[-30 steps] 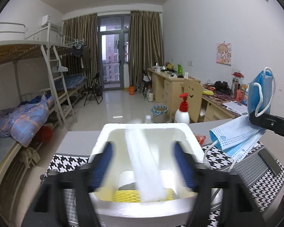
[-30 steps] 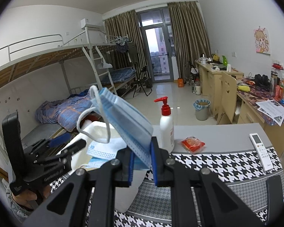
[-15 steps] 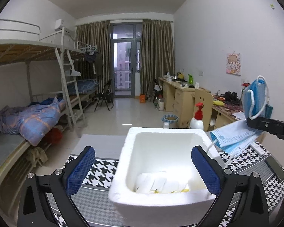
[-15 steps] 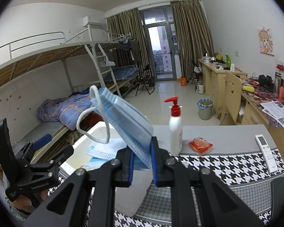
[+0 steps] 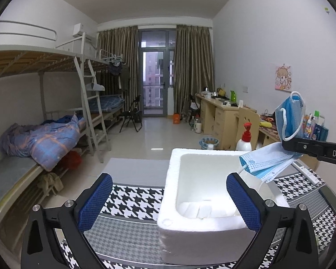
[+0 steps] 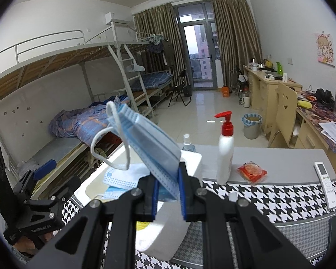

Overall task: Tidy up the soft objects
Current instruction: 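Lower the blue face mask into the foam box and open the right tool, then withdraw both tools from the foam box back over the table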

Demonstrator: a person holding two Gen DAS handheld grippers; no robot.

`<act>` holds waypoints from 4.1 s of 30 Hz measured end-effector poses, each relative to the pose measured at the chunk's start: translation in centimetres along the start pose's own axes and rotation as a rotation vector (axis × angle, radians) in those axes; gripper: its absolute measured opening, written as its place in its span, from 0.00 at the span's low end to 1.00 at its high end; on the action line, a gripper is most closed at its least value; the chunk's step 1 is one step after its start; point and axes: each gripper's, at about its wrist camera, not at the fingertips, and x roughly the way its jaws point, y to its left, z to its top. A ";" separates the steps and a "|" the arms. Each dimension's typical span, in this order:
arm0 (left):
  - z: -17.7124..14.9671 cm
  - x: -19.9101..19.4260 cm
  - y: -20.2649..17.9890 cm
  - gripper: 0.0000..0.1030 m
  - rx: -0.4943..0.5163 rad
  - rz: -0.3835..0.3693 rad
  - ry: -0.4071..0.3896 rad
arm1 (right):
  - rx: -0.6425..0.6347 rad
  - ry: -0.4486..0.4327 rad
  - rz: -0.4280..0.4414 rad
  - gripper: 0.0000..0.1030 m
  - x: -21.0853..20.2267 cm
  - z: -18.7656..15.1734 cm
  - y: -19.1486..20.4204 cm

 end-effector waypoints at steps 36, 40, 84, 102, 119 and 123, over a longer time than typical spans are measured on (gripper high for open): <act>-1.3 -0.8 2.8 0.99 -0.057 0.043 0.004 | -0.149 0.118 0.006 0.52 4.1 -1.0 4.9; -1.4 -0.9 2.6 0.99 -0.057 0.040 0.007 | -0.148 0.105 0.012 0.52 3.6 -1.0 4.8; -1.3 -4.5 -5.6 0.99 0.018 -0.075 -0.019 | -0.099 0.008 -0.037 0.60 -3.6 -2.4 -1.3; -3.3 -4.7 -9.4 0.99 0.018 -0.115 0.019 | -0.096 0.042 -0.053 0.60 -4.4 -4.7 -6.2; -5.5 -5.0 -13.0 0.99 0.005 -0.125 0.044 | -0.123 0.095 -0.038 0.60 -4.8 -6.6 -9.6; -6.3 -4.9 -13.9 0.99 0.003 -0.138 0.060 | -0.123 0.103 -0.026 0.59 -4.9 -7.0 -10.3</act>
